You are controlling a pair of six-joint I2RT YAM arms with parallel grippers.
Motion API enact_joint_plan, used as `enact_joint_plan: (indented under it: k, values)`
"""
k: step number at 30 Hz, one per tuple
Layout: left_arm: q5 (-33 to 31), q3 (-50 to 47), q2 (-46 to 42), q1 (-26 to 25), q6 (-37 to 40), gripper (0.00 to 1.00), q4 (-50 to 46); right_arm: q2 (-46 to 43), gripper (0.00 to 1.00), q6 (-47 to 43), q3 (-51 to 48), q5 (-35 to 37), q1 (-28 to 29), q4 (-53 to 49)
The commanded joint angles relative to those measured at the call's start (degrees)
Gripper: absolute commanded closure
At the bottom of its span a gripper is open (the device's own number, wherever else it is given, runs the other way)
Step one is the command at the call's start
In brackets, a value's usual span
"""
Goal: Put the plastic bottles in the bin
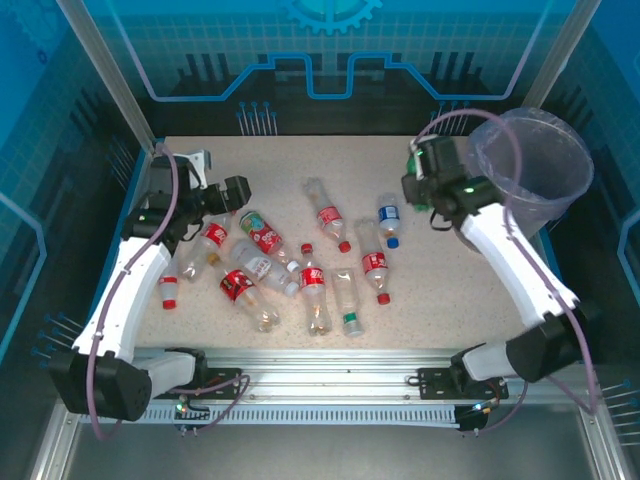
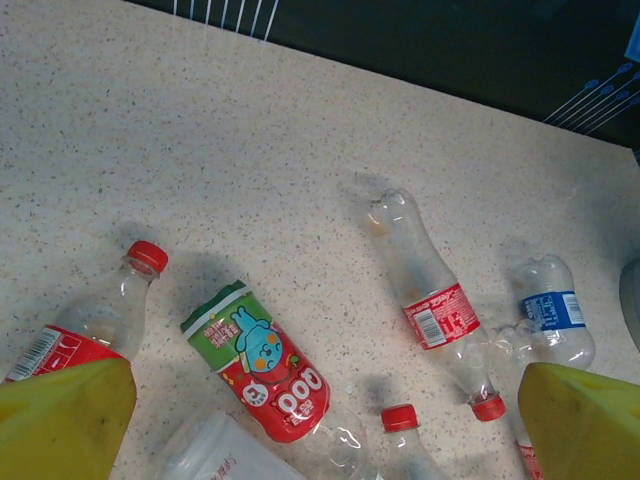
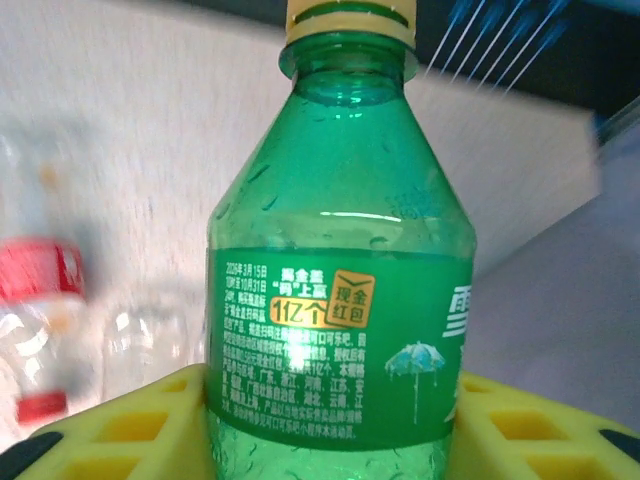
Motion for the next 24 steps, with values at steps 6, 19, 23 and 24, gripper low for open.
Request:
enact_joint_plan:
  k: [6, 19, 23, 24]
  values:
    - [5.1, -2.8, 0.8, -0.4, -2.5, 0.01, 2.5, -0.8, 0.51, -4.9, 16.8, 6.1, -11.6, -13.3]
    - [4.3, -2.5, 0.7, -0.4, -3.5, 0.01, 1.3, 14.5, 0.52, -4.0, 25.6, -8.4, -36.3, -15.8]
    - [4.1, -2.7, 0.6, -0.4, -3.0, 0.01, 1.4, 18.6, 0.52, -4.3, 25.0, -10.8, -38.2, -15.4]
    - [3.8, -2.6, 0.5, -0.4, -3.1, 0.01, 1.3, 19.6, 0.52, -4.6, 24.9, -11.1, -38.6, -15.4]
